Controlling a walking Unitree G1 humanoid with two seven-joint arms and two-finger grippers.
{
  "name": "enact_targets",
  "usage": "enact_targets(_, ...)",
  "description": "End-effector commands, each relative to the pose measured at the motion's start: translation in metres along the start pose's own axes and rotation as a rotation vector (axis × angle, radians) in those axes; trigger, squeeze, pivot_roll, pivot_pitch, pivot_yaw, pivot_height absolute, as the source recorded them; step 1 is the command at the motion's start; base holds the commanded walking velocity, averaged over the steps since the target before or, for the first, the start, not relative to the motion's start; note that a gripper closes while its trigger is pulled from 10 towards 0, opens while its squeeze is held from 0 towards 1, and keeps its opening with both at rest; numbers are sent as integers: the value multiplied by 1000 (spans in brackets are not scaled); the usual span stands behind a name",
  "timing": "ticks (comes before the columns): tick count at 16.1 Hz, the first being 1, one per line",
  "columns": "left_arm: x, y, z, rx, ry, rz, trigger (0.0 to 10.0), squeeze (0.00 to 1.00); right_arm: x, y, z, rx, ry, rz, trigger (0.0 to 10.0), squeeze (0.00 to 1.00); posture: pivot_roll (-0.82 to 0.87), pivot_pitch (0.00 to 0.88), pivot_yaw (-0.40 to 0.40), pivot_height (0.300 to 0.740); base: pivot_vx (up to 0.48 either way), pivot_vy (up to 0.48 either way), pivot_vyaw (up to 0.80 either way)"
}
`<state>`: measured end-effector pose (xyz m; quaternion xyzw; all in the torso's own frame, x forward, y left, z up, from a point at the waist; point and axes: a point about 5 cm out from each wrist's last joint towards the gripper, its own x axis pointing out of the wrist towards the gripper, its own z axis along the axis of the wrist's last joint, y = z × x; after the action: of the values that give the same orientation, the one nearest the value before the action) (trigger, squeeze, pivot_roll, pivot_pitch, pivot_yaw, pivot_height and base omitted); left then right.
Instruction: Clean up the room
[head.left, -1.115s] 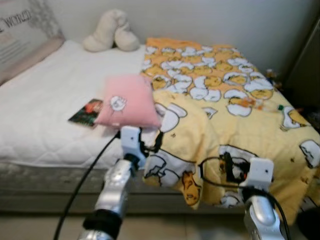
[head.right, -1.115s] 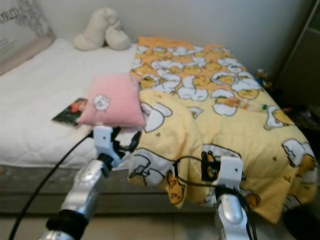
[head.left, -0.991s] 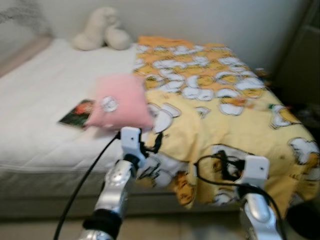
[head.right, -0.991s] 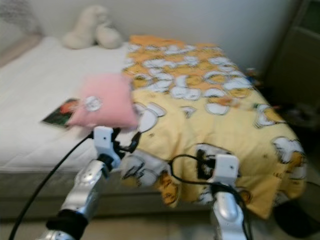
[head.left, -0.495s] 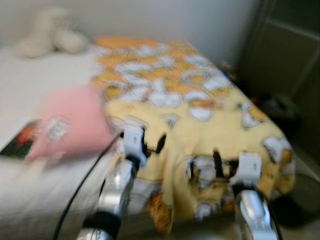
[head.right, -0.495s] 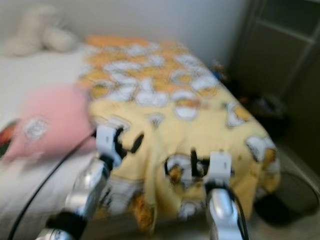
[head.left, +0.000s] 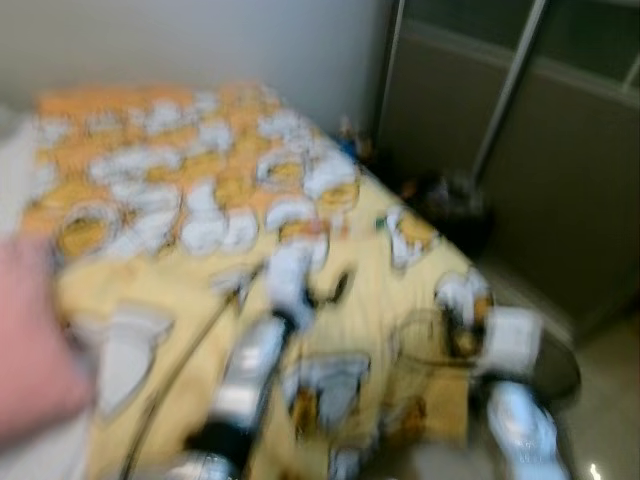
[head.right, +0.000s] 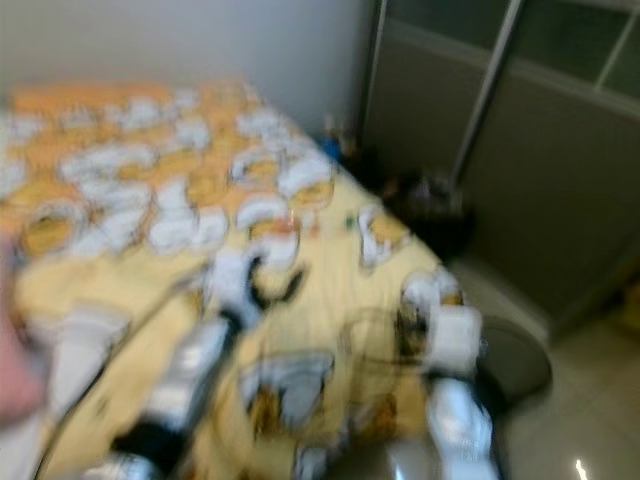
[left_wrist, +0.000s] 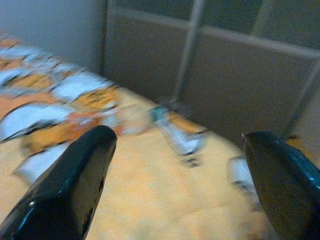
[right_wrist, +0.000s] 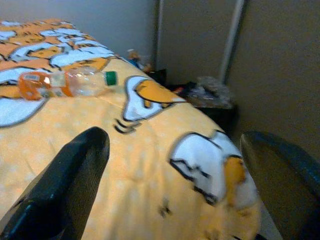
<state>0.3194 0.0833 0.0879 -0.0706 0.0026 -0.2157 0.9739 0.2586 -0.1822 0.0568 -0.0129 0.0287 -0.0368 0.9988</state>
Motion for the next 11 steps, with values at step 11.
enact_targets(11, 4, -17, -1, -23, 31, -27, 10000, 0, -9, -8, -3, -22, -6, -38, 10000, 0, 87, 0, 22, 740, 362, 0, 262)
